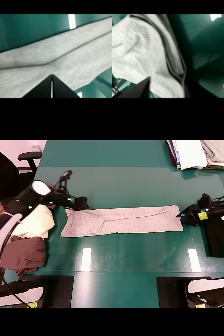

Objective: Fold the shirts.

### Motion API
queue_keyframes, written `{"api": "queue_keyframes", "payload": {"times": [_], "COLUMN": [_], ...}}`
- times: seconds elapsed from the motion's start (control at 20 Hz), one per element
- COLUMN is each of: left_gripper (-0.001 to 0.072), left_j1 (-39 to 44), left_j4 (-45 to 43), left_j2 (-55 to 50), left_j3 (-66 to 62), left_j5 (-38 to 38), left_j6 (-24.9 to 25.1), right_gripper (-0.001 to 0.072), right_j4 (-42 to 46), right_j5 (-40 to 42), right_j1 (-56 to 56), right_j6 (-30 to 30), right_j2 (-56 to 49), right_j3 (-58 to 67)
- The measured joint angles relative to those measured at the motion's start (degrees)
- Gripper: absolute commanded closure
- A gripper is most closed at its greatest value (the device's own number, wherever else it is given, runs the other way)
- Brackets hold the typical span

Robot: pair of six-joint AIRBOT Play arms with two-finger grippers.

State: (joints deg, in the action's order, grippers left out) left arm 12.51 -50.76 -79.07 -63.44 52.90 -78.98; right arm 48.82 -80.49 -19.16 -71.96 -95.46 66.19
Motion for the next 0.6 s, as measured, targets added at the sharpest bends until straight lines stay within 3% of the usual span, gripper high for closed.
{"api": "queue_keyframes", "payload": {"times": [0.05, 0.1, 0.3, 0.6], "left_gripper": [0.0688, 0.0688, 0.0688, 0.0688], "left_j1": [1.73, 3.43, 9.73, 16.57], "left_j4": [0.48, 1.22, 3.37, 4.33], "left_j2": [-0.85, -1.86, -7.91, -18.97], "left_j3": [0.0, -0.13, -4.17, -15.67], "left_j5": [-1.03, -2.08, -4.74, -4.26], "left_j6": [-0.39, -0.68, -1.31, -1.92], "right_gripper": [0.0628, 0.07, 0.07, 0.07], "right_j4": [-0.31, -0.87, -2.19, -6.6], "right_j5": [1.01, 1.99, 2.69, -2.86], "right_j1": [0.81, 1.66, 3.21, 7.41], "right_j6": [0.35, 0.66, 1.29, 1.49], "right_j2": [-0.42, -0.57, 1.62, 10.36], "right_j3": [-0.26, -0.44, 0.7, 10.97]}}
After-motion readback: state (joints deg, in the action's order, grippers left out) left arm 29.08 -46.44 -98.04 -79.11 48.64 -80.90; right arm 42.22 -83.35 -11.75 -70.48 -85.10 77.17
